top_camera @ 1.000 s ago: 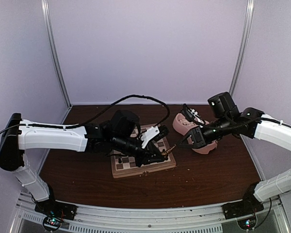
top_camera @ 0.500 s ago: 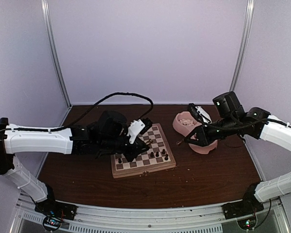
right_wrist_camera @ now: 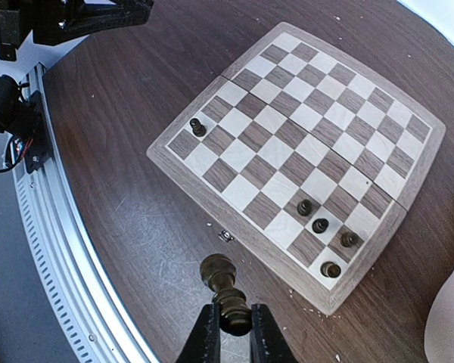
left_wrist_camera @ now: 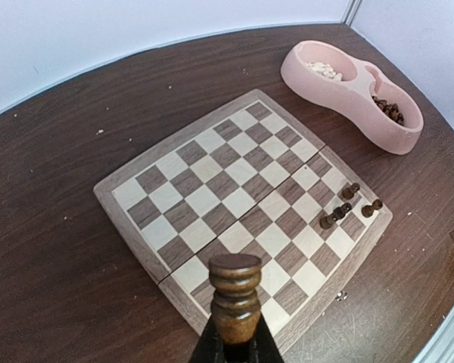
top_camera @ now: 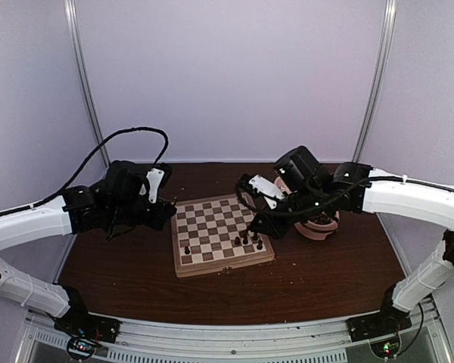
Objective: Set up the chess pieces on the board
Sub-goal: Place the queen on the chessboard.
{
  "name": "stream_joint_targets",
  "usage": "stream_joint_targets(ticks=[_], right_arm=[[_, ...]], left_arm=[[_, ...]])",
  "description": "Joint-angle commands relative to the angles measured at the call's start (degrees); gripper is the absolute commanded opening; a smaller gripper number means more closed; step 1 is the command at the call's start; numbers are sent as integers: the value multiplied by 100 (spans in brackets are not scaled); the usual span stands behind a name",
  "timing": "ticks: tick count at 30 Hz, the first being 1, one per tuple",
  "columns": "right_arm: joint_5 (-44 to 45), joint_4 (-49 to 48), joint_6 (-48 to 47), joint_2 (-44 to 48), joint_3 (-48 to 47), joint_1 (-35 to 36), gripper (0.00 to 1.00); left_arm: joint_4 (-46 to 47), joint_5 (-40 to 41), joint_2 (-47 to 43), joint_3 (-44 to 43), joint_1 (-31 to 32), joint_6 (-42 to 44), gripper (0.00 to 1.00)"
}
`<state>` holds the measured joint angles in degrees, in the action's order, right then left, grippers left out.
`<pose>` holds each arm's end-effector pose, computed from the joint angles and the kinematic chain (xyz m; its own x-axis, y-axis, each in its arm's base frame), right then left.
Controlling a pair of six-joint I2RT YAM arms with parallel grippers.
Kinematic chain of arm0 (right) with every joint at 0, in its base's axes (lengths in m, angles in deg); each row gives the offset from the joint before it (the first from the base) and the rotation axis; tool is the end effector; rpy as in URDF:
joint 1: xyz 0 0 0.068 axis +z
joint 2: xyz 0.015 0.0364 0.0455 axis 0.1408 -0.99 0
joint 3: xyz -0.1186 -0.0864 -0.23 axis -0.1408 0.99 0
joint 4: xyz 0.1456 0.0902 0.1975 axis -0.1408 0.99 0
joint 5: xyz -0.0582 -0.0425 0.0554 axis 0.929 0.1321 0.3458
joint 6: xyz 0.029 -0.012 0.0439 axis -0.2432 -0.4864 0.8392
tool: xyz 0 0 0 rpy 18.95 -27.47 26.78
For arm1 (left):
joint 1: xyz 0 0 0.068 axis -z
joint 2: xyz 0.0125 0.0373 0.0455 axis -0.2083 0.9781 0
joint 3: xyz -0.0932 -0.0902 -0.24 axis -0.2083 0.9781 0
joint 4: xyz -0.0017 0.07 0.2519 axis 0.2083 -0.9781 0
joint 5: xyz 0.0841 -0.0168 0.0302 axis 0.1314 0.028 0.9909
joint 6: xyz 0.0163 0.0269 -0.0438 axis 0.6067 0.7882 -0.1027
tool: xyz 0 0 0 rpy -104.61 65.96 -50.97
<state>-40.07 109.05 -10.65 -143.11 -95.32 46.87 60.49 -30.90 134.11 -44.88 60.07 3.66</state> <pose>0.1722 0.2601 0.3128 -0.5350 -0.5308 -0.6572 -0.8226 0.5046 0.2622 0.1807 -0.1926 0.2851 -0.6315 0.0859 -0.7706 0.4226 0.8714 -0.2491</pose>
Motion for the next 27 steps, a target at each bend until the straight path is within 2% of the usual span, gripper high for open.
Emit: stream_joint_targets(ticks=[1,5,14,27], right_arm=[[467,-40,-472,-614,-579,273,0],[727,158,-800,-1309,-1081,458,0],[1092,524,-1149,-2766,-2006,653,0],[1579,614,-1176,-3450,-2385,753,4]], left_arm=[[-570,78,-162,25,-179,-316,0],[-945,167,-260,37,-272,-348,0],[-1006,313,-791,409,-331,-369,0],[-939,219,-809,481,-332,-212,0]])
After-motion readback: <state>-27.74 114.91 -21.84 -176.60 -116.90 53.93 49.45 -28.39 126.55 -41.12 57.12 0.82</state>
